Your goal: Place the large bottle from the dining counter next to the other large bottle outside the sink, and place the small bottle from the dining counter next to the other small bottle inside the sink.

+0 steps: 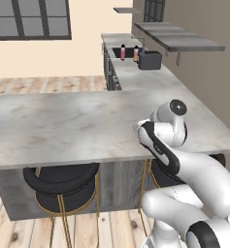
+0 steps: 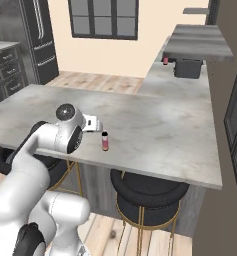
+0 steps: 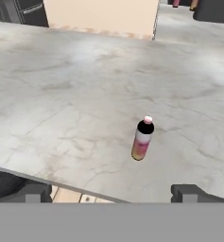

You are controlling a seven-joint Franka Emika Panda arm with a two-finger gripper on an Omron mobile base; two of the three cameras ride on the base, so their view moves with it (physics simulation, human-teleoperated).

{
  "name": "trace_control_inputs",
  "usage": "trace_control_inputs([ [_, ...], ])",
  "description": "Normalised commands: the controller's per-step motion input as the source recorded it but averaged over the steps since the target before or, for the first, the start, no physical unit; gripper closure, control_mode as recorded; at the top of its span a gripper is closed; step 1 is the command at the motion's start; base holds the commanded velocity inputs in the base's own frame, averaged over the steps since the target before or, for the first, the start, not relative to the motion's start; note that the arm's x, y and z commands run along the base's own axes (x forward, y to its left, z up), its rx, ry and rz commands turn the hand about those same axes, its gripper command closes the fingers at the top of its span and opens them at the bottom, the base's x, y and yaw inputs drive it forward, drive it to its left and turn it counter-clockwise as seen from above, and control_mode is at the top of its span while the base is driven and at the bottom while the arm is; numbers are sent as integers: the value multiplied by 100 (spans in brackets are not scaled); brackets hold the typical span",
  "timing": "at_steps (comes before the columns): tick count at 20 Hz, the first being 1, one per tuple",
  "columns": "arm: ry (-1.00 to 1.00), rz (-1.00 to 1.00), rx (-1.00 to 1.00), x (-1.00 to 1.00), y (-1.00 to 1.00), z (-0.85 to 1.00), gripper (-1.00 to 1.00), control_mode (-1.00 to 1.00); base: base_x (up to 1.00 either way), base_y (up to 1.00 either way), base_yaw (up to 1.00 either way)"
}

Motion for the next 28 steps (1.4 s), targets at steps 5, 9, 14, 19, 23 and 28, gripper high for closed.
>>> trace_control_inputs([
  [5,3,0,0,12,-8,-18,-100,-100,0,0,0],
  [9,3,0,0,16,-12,-15,-100,-100,0,0,0],
  [14,4,0,0,18,-10,-15,-100,-100,0,0,0],
  [19,5,0,0,18,-13,-15,-100,-100,0,0,0],
  [23,3,0,0,26,-15,-16,-100,-100,0,0,0],
  [28,0,0,0,12,-13,-16,-100,-100,0,0,0],
])
